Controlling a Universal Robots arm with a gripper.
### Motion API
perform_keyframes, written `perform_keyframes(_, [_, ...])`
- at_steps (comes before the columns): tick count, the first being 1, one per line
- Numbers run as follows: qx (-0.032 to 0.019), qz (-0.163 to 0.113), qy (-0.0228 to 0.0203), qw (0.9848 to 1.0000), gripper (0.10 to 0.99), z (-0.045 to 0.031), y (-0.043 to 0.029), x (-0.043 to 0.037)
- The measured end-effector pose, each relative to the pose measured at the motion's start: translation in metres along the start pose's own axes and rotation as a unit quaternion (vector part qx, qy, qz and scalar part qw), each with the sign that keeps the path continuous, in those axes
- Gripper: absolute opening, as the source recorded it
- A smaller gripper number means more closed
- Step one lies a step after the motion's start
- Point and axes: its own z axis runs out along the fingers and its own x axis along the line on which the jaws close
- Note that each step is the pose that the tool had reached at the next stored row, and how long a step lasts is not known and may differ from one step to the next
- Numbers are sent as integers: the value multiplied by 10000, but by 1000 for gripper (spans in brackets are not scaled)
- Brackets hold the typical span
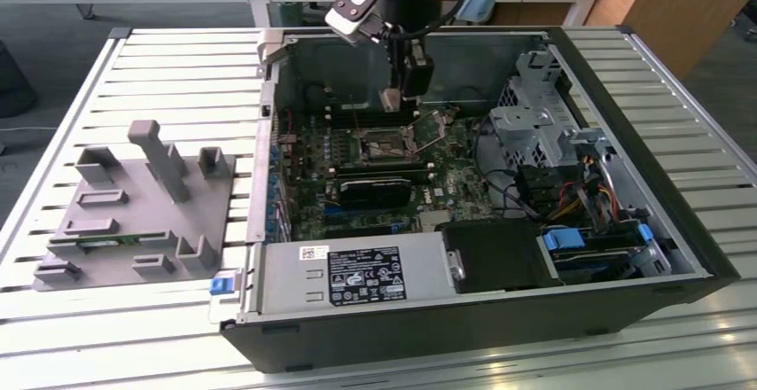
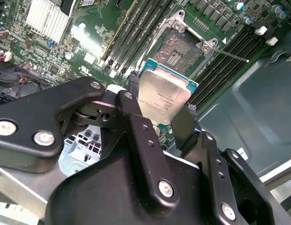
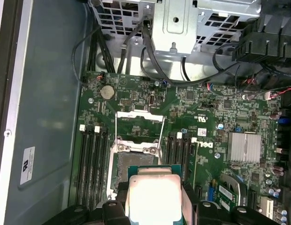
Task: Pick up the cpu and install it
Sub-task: 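Place the cpu into insertion slot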
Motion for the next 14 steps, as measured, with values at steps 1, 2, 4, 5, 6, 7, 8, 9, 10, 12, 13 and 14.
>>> perform_keyframes(1, [1, 0, -10, 10000, 525, 6, -1, 9])
perform_keyframes(2, [2, 0, -15, 10000, 525, 11, -1, 18])
perform_keyframes(4, [1, -1, -16, 10000, 525, 21, 0, 35])
perform_keyframes(5, [1, -1, -16, 10000, 525, 26, 0, 46])
perform_keyframes(6, [2, -1, -17, 10000, 525, 32, 1, 60])
perform_keyframes(7, [2, 1, -17, 10000, 525, 42, 2, 77])
perform_keyframes(8, [2, 13, -20, 10000, 525, 57, 2, 91])
perform_keyframes(9, [3, 48, -21, 10000, 525, 73, 1, 96])
perform_keyframes(10, [4, 101, -25, 9999, 525, 90, 0, 99])
perform_keyframes(12, [9, 214, -32, 9998, 525, 125, -2, 106])
perform_keyframes(13, [10, 261, -34, 9997, 525, 143, -2, 110])
perform_keyframes(14, [11, 301, -35, 9995, 525, 161, -3, 113])
